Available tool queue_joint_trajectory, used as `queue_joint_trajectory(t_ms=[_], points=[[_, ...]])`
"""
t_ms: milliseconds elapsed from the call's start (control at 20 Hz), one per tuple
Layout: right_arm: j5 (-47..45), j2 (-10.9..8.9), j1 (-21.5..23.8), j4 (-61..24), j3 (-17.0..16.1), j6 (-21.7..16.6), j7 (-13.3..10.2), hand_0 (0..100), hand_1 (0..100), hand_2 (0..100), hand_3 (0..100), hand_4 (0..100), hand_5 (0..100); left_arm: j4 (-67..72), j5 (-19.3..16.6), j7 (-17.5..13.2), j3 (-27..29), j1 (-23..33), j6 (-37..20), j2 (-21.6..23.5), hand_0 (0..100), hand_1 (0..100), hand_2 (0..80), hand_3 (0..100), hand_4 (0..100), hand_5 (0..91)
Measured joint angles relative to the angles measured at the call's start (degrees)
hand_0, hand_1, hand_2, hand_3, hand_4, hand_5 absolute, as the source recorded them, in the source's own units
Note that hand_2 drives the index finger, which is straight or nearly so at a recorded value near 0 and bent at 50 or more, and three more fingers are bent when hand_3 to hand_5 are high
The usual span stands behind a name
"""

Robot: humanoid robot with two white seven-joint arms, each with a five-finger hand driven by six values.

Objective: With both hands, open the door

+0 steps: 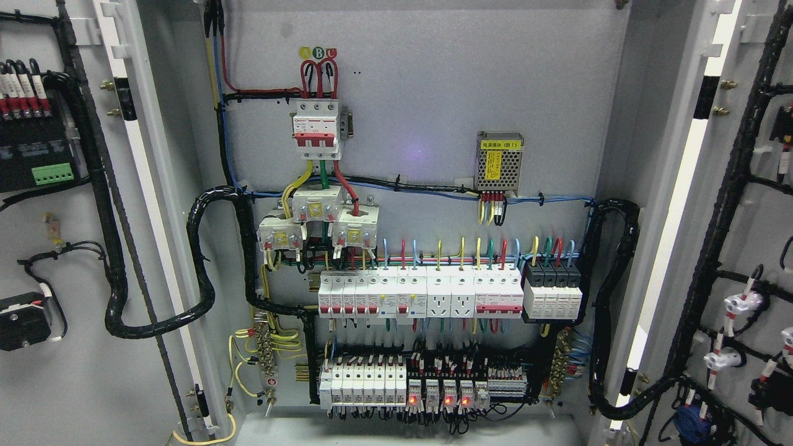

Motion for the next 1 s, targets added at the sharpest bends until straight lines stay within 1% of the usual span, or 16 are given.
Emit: queue_joint_trajectory(t_ms=[150, 300, 401, 551, 801, 901, 1001], points=[[0.0, 0.06, 0.0, 1.2, 0.0, 0.0, 0.0, 0, 0, 0, 0, 0, 0, -3.5, -2.4, -0.2, -0.6, 2.8, 0.0, -1.5, 0, 0, 0.0, 0, 0, 0.0], [0.0, 0.16, 0.0, 2.6, 0.1, 0.0, 0.0, 0, 0, 0, 0, 0, 0, -6.3, -6.7, -0.3, -2.8, 5.1, 0.0, -3.3, 0, 0, 0.0, 0, 0, 0.0], [0.0, 0.3, 0.0, 3.5, 0.1, 0.0, 0.0, 0, 0, 0, 0, 0, 0, -7.6, -10.4, -0.4, -4.7, 6.0, 0.0, -5.0, 0, 0, 0.0, 0, 0, 0.0], [0.1, 0.52, -0.2, 5.4, 0.1, 0.0, 0.0, 0, 0, 0, 0, 0, 0, -7.6, -17.5, -0.5, -8.0, 6.7, 0.0, -8.2, 0, 0, 0.0, 0, 0, 0.0], [0.2, 1.12, -1.4, 10.0, 0.1, -0.1, 0.0, 0, 0, 0, 0, 0, 0, -1.6, -29.2, -0.7, -12.7, 5.9, 0.0, -14.9, 0, 0, 0.0, 0, 0, 0.0], [0.2, 1.47, -2.0, 12.5, 0.1, -0.1, -0.1, 0, 0, 0, 0, 0, 0, 3.8, -32.4, -0.7, -14.1, 4.6, 0.0, -17.5, 0, 0, 0.0, 0, 0, 0.0], [0.3, 1.91, -2.8, 15.4, 0.1, -0.1, -0.1, 0, 0, 0, 0, 0, 0, 10.5, -34.5, -0.7, -15.3, 2.6, 0.0, -19.8, 0, 0, 0.0, 0, 0, 0.0]])
